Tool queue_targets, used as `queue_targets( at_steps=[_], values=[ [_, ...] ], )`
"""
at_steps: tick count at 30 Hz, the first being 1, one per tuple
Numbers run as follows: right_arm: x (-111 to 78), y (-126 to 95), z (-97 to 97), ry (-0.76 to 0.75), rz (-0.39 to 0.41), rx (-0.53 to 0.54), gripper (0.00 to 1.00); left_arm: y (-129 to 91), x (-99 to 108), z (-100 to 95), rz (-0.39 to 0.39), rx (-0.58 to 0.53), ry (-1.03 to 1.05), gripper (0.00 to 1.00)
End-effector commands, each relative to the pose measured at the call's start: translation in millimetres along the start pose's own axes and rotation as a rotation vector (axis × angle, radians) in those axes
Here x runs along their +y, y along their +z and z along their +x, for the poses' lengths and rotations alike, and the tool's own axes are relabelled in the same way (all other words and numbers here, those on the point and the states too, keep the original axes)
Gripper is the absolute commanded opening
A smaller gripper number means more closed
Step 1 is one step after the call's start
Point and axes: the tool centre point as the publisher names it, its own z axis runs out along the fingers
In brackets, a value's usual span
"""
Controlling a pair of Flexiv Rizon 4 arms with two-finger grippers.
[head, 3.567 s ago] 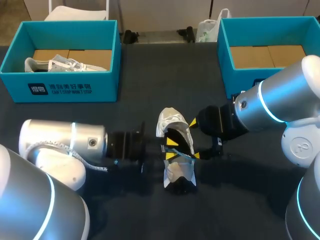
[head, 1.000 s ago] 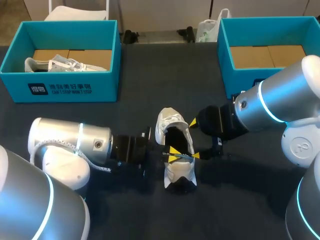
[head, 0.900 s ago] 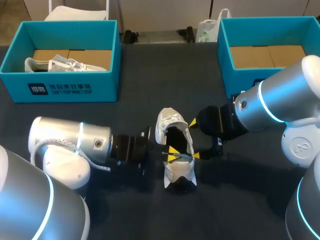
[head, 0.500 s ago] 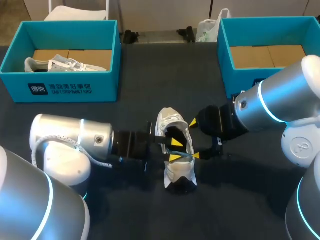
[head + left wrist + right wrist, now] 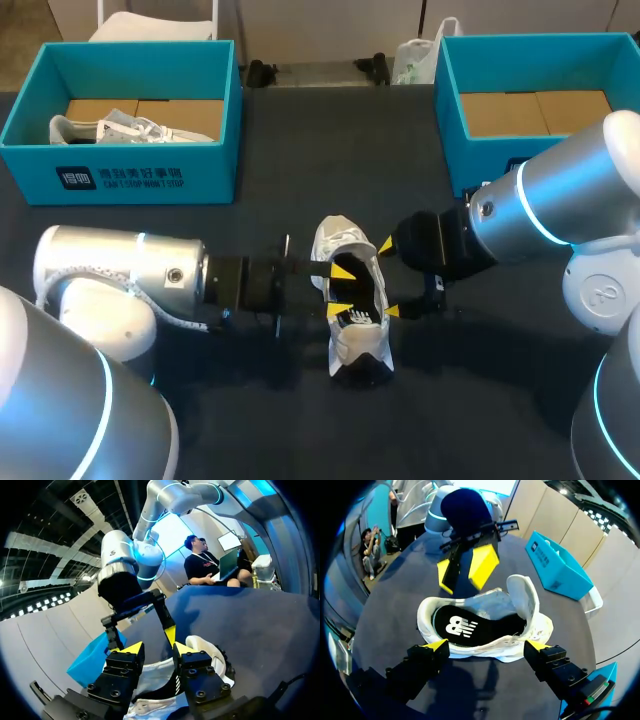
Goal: Take the shoe out of the shoebox, open the shoe tongue, remove and reinsert the insole, then place the shoe into the shoebox
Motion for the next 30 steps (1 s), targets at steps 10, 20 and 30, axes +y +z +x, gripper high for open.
queue_targets(
  at_steps=[10, 20, 30],
  values=[
    [0.8, 1.2, 1.3, 0.0, 0.002, -0.003, 1.0, -31.1, -22.3, -14.4, -0.034, 0.123, 0.04, 0.61],
    [0.8, 1.2, 1.3, 0.0, 0.002, -0.003, 1.0, -50.6, -37.1, -31.4, -0.029, 0.33, 0.055, 0.82],
    [-1.2, -2.1, 1.0, 0.007, 0.011, -0.002, 1.0, -57.9, -38.8, -47.4, -0.047, 0.592, 0.138, 1.0]
  ],
)
